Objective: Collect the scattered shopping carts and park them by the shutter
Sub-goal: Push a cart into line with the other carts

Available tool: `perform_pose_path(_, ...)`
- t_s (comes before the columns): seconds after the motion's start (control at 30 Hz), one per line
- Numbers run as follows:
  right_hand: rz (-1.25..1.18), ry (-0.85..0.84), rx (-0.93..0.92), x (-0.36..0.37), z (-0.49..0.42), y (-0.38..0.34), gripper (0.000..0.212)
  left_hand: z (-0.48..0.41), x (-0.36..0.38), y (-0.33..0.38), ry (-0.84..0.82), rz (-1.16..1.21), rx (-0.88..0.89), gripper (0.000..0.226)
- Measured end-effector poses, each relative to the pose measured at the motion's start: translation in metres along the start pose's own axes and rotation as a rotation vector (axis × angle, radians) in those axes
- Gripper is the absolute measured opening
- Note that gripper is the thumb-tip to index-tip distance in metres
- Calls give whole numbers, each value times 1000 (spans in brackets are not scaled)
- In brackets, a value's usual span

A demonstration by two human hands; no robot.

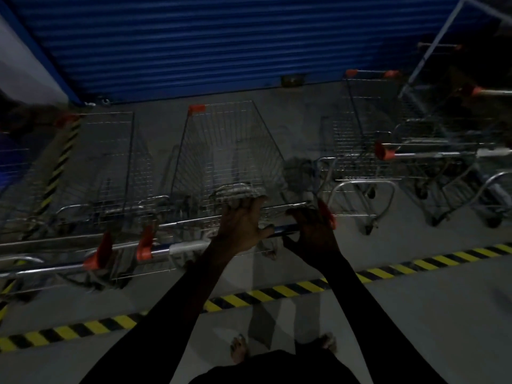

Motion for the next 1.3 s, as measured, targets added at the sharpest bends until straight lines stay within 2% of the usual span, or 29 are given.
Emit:
perform_pose_path(0.2,-41,154,95,-49,4,76,59,-69,4,90,49,-38,111,88)
perform_pose_path(0.27,-57,167,129,-68,4,115,60,-97,12,125,62,-72,151,92)
perform_pose_path(0.47,-36,215,205,-133,-6,243,62,-181,49,227,110,-100,257,85)
perform_pose_path(0.67,21,226,265,-181,-25,354,67,-245,78,304,95,-137,266,87)
perform_pose_path(0.83,145,145,263,-198,-73,427,80,-299,102,324,-54,-196,202,97)
perform_pose_path(0.93,182,121,266,-208,-109,458,84,-339,111,323,-68,-158,145,112)
perform_pose_path(1.07,298,52,275,-214,-152,488,103,-393,123,322,-33,-275,160,125)
perform_pose_path(1.13,343,-14,297,-217,-173,501,107,-418,134,320,-55,-184,137,126)
perform_pose_path(1.23,419,-114,314,-219,-206,521,105,-454,149,318,-174,-10,113,125)
perform_pose_path(1.3,451,-158,306,-219,-224,534,102,-469,153,318,-218,-11,110,120)
Point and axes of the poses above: each hand's wrist, its own z-axis away from the middle knuckle, its own x-axis out of the palm, y = z × x, the point moved 2 cm from there along -z, towards the middle knuckle, and after that the axes turned 15 degrees about x, right-handed, at the moved point
